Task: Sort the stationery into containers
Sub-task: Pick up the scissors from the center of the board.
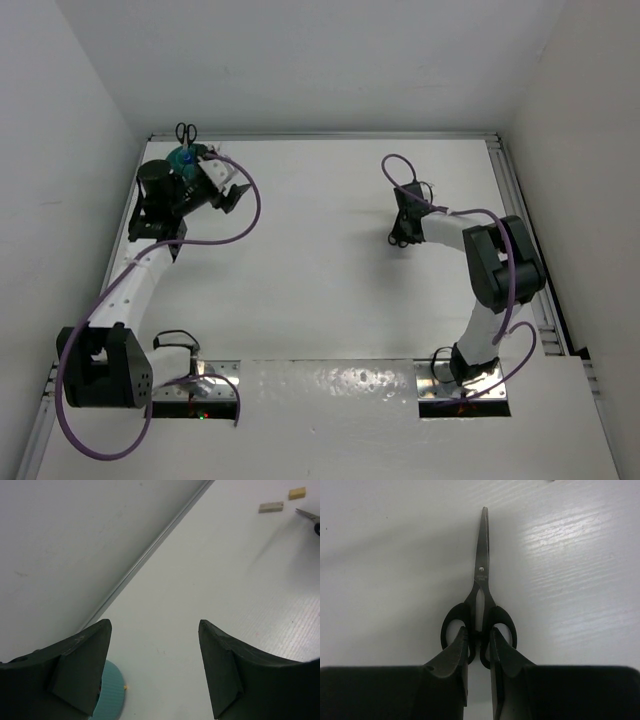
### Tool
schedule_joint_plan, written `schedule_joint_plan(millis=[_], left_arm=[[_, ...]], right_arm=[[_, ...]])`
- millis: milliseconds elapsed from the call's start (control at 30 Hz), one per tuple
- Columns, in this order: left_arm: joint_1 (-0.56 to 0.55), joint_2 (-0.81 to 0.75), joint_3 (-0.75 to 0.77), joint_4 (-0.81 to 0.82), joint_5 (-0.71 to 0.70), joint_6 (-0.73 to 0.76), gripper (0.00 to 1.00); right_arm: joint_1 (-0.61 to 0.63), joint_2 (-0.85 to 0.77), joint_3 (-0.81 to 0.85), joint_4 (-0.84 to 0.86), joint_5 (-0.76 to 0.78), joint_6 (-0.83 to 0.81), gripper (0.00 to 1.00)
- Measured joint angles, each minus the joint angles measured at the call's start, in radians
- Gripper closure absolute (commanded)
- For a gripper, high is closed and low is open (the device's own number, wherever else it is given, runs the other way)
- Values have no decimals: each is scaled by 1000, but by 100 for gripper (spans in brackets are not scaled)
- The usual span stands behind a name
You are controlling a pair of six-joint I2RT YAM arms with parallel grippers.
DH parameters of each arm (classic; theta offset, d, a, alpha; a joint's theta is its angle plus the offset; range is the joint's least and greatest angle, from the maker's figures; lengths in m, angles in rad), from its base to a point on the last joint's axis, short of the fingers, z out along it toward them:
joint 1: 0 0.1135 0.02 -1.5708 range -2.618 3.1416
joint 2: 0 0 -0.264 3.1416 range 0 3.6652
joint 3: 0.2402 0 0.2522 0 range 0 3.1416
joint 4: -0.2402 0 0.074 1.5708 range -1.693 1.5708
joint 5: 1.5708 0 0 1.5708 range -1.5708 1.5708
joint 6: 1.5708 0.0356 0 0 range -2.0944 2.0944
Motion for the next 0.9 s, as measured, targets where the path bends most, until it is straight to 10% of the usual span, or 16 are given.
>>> schedule_joint_plan(millis=[900], left_arm=[[-373, 179, -147, -23, 57, 666, 33]], right_arm=[[64, -149, -49, -12, -104, -17, 100]])
